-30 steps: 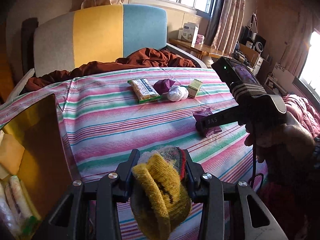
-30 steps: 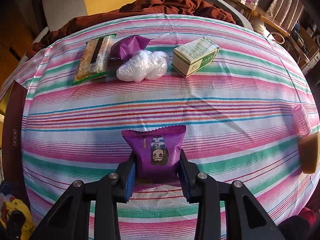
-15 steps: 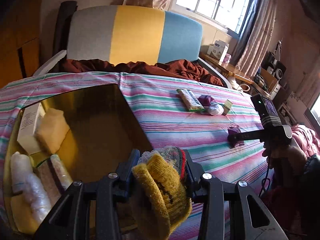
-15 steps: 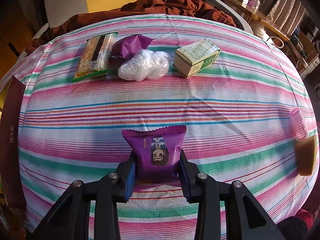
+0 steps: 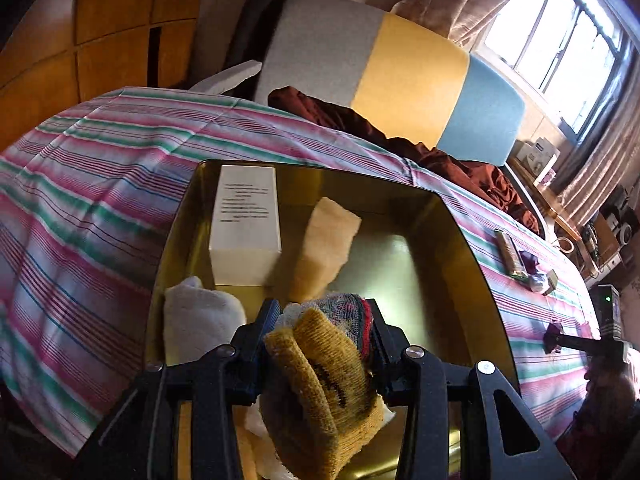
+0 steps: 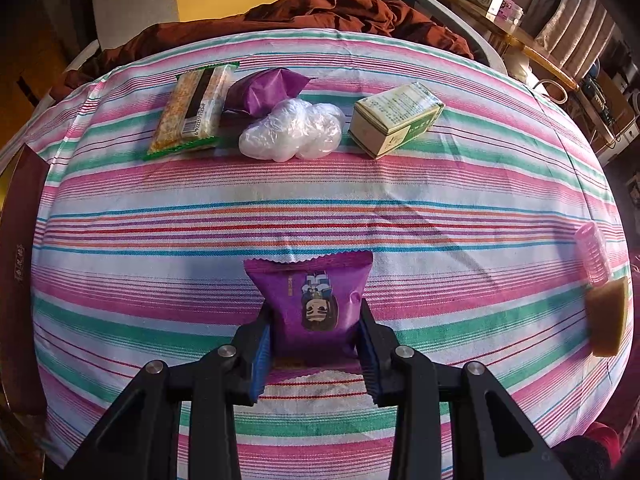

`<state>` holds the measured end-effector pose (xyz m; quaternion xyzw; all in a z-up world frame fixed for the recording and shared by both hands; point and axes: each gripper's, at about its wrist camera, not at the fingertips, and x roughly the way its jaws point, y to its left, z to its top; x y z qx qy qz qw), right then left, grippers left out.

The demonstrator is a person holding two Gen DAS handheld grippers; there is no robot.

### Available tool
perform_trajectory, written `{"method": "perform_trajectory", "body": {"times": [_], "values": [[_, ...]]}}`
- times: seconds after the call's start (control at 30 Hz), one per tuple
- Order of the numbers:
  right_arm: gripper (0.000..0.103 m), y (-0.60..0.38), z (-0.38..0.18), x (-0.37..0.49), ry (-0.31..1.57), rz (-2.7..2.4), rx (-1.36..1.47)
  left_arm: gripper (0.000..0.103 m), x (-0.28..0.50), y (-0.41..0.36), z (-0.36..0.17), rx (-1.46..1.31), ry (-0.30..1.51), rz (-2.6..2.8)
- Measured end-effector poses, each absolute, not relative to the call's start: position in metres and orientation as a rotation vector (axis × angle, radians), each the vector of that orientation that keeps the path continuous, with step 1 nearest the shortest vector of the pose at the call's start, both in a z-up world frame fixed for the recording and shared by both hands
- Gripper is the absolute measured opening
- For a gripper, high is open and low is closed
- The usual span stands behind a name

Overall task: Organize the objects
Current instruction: 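Carry the yellow knitted item to the gold tray and release it with the left gripper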

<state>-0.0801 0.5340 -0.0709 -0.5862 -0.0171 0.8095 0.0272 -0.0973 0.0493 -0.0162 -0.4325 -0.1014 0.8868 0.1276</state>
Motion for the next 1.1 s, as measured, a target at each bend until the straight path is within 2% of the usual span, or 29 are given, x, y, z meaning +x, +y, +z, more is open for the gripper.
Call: {"method": "perform_trajectory", "body": {"times": [0.23, 0.4, 0.6, 1.1], "values": [[0.037, 0.532, -0.071, -0.079, -0.064, 2.501, -1.811, 0.046, -0.117, 0.051, -0.026, -1.286, -0.234, 2.608], [0.037, 0.529, -0.073, -0.079, -0.078, 2.501, -1.811, 0.061, -0.111, 0.046, -0.027, -1.276, -0.210, 2.653], [0.037, 0.526, -0.076, -0.078, -0.111, 2.502, -1.807, 0.062, -0.091, 0.035, -0.015, -1.216, -0.242, 2.690], [0.036, 0.485, -0.066, -0.061, -0.201, 2.505, -1.813, 0.068, -0.049, 0.038, 0.004, -1.106, -0.128, 2.704]]}}
